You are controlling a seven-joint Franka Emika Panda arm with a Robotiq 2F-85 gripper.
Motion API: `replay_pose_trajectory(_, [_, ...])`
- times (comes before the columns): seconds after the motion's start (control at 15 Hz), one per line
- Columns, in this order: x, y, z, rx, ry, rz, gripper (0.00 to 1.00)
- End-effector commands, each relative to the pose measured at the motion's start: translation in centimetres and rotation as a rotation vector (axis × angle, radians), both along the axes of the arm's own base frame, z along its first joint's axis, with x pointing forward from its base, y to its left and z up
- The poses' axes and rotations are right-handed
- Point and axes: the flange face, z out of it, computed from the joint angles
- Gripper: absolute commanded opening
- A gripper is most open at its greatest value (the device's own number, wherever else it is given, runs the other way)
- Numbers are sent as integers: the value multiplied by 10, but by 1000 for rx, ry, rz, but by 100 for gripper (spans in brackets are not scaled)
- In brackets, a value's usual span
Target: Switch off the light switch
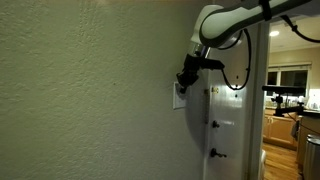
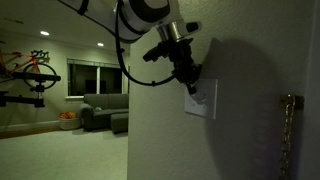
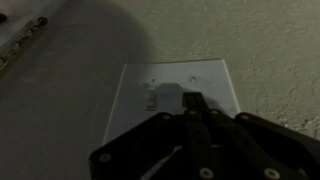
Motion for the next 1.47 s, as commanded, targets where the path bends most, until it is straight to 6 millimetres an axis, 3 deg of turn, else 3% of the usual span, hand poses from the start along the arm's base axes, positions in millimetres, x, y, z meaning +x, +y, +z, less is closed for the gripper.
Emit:
replay_pose_trajectory(0.0, [-8,2,-16,33,32,-9,5])
replay_pose_trajectory(0.2, [-16,1,-33,60,70,-21,5])
replay_pose_trajectory(0.53, [-42,10,-33,52,101,-9,5])
replay_pose_trajectory(0.6, [-47,13,-37,58,123,-7,14])
replay_pose_trajectory(0.67, [-51,15,-39,65,142,-6,31])
replay_pose_trajectory(0.93, [-67,23,-64,117,272,-5,51])
replay_pose_trajectory(1.4, [-83,28,-91,156,427,-10,97])
